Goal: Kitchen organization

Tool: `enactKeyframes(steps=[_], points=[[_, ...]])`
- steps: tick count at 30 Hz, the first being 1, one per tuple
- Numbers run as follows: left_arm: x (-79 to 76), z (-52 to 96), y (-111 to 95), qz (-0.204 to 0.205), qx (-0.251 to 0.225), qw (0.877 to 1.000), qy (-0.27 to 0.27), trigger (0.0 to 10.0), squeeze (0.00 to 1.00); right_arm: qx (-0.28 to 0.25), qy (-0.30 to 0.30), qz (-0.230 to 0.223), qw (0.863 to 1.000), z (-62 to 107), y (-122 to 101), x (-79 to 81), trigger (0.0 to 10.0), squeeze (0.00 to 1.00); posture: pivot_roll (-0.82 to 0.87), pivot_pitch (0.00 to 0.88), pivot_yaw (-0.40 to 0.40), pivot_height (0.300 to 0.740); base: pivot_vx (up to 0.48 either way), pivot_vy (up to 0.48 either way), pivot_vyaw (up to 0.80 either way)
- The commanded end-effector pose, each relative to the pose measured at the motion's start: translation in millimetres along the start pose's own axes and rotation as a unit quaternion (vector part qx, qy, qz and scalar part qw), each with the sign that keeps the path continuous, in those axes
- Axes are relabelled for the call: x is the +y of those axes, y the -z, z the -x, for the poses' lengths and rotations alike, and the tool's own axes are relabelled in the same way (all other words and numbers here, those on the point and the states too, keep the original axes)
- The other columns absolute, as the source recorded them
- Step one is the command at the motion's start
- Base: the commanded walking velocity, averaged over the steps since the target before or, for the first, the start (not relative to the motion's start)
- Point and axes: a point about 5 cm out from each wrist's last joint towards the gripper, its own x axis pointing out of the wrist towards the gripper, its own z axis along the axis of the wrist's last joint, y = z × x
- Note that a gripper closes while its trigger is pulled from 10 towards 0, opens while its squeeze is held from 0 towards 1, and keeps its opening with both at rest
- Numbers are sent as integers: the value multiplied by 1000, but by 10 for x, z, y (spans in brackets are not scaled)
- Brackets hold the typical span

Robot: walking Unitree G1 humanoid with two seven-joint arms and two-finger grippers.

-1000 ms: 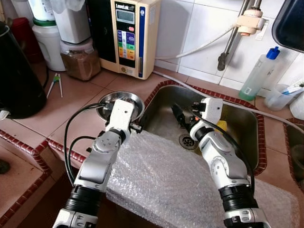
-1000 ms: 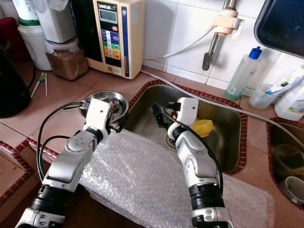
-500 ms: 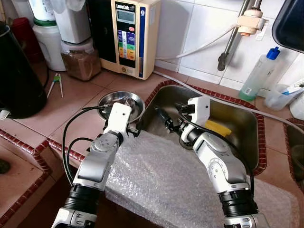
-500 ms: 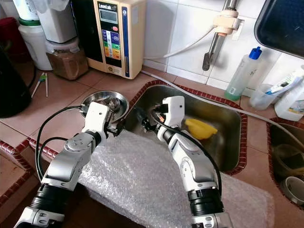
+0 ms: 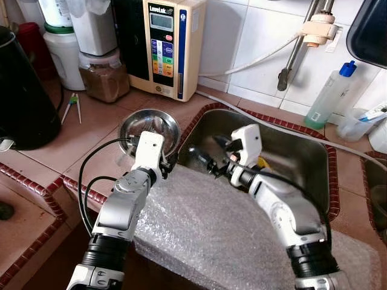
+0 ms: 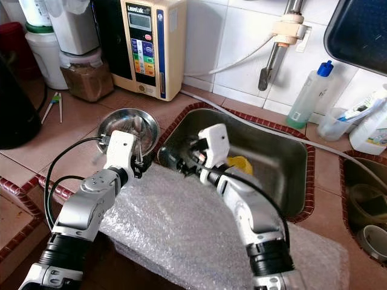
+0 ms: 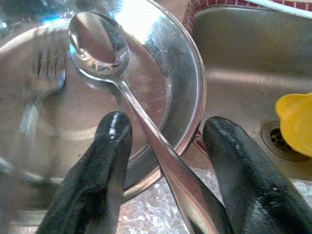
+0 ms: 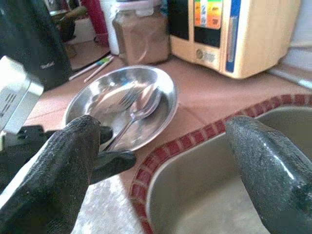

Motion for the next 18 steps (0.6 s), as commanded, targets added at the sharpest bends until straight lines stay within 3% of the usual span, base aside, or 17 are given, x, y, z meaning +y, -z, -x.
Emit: enactKeyframes(steps=[1, 18], points=[[36, -12, 53, 7, 19, 1000, -16, 0, 0, 0, 4, 3, 1000, 10, -4, -26, 10000, 0, -7, 0, -79, 740, 0, 0, 0], [167, 1, -60, 24, -11, 998, -65, 0, 0, -4, -6, 10, 1000, 1, -7, 19, 10000, 0, -10, 0, -83, 740, 0, 0, 0]])
